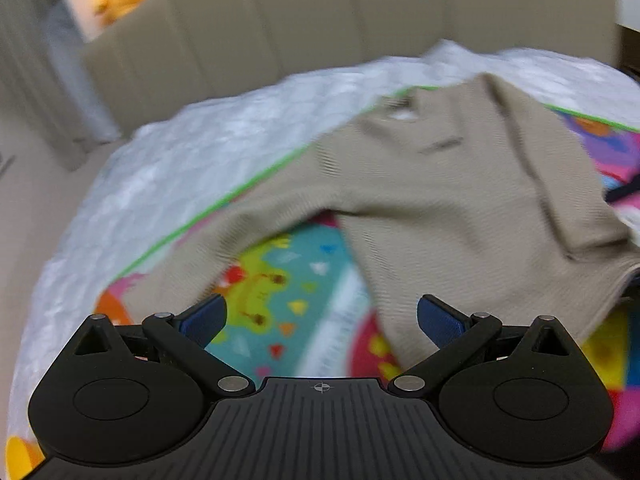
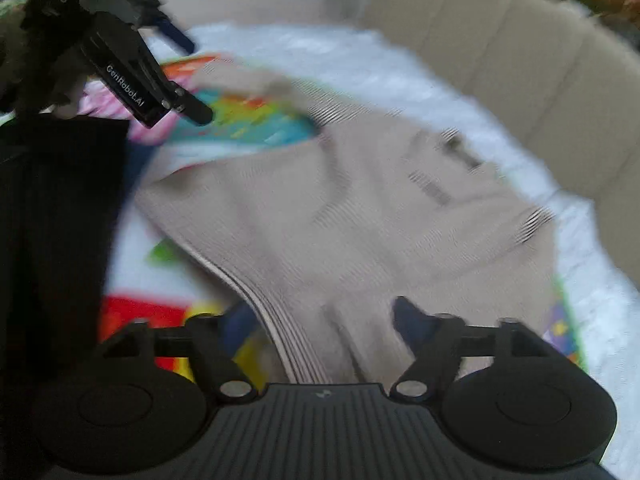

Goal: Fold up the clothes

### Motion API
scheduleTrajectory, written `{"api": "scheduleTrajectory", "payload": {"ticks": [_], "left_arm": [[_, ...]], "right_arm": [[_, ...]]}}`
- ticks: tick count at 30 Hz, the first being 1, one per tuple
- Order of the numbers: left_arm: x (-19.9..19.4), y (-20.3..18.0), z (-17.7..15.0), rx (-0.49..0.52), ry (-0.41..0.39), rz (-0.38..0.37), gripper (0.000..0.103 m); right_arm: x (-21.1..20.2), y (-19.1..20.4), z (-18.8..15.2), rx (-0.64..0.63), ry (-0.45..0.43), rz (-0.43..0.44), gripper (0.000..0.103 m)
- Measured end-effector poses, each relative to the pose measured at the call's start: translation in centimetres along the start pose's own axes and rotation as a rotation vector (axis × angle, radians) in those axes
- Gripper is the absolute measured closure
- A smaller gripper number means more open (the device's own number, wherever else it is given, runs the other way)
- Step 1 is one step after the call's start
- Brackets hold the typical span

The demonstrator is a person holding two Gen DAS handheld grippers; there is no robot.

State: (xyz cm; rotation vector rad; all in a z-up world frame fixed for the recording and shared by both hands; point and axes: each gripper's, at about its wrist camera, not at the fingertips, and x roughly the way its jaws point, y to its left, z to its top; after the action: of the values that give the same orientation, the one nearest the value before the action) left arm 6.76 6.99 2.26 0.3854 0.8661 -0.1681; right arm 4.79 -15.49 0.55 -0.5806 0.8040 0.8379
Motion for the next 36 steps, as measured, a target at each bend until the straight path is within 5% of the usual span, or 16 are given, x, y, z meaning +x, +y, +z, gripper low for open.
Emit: {"api": "scheduleTrajectory", "payload": {"ticks": [3, 7, 10, 14, 17, 20, 27, 32, 36], "left_arm": [[-0.5, -1.0, 0.0, 0.005, -0.012, -0.069, 0.000], [0.4, -0.9, 0.8, -0.155, -0.067, -0.137, 0.000], [2.2, 0.1, 0.9, -0.358, -0.094, -0.168, 0.000], [5.0, 1.5, -0.3, -0.568, -0.067, -0.221, 0.000], [6.0, 2.9, -1.4, -0.634, -0.045, -0.204, 0.000], [6.9, 4.8, -2.3, -0.736, -0.035, -0.196, 0.000], [9.1, 5.0, -2.1, -0.746, 0.005, -0.213, 0.000], [10.3, 4.3, -1.9, -0.693, 0.042, -0.196, 0.000], [10.3, 3.8, -2.0, -0.659, 0.049, -0.187, 0.000]], "right_arm": [[-2.3, 0.5, -1.3, -0.168, 0.004, -0.041, 0.019], [-4.3, -2.3, -1.1, 0.059, -0.074, -0.084, 0.050], [-2.3, -2.4, -0.7, 0.071, -0.072, -0.103, 0.050], [3.8, -0.6, -1.3, -0.058, 0.046, -0.087, 0.047], [5.4, -0.5, -1.9, -0.180, 0.033, -0.158, 0.091], [3.4, -5.1, -1.2, -0.162, -0.027, -0.303, 0.092], [-2.6, -23.5, 2.0, -0.012, -0.120, -0.817, 0.092], [-0.9, -28.5, 2.9, 0.068, -0.109, -0.805, 0.092], [2.4, -26.0, 1.6, 0.034, -0.032, -0.691, 0.081]]}}
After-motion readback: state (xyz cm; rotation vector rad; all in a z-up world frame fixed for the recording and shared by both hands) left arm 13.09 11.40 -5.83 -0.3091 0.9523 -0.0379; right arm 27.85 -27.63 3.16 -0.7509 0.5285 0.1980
